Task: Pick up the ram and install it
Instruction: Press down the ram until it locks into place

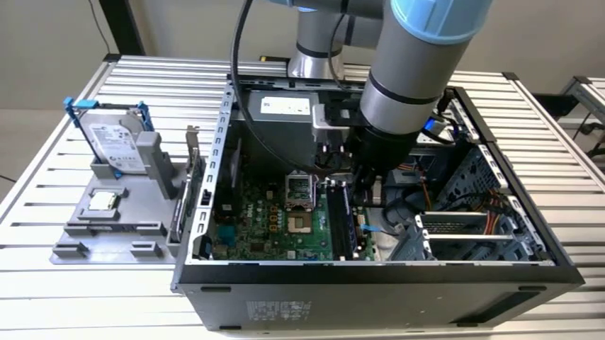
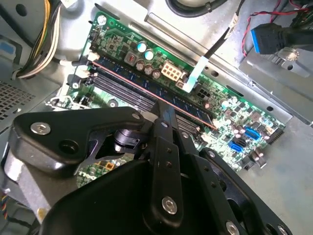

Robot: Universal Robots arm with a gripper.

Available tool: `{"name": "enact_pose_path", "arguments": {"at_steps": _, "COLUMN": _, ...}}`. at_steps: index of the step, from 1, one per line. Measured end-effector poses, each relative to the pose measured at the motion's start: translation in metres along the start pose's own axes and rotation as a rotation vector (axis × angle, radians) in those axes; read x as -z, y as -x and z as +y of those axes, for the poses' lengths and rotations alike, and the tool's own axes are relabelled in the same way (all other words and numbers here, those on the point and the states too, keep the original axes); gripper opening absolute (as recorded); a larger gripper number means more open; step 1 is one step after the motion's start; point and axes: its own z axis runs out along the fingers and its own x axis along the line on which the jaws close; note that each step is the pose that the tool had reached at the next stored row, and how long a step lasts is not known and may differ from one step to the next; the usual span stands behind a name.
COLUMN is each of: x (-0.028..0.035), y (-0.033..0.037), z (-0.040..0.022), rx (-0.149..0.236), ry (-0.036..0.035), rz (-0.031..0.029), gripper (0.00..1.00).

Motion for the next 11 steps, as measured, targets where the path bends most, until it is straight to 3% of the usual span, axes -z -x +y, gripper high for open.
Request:
{"name": "enact_pose_path", "arguments": {"at_steps": 4, "x": 0.0011, "y": -0.0001, "z": 0.0, "rx": 0.0, "ry": 0.0001, "rz": 0.0008, "gripper": 0.0}}
{"name": "enact_pose_path", "arguments": {"at_steps": 11, "x": 0.0119, "y": 0.0002, "z": 0.0002, "rx": 0.0, "ry": -0.0001, "rz": 0.0031, "gripper": 0.0}}
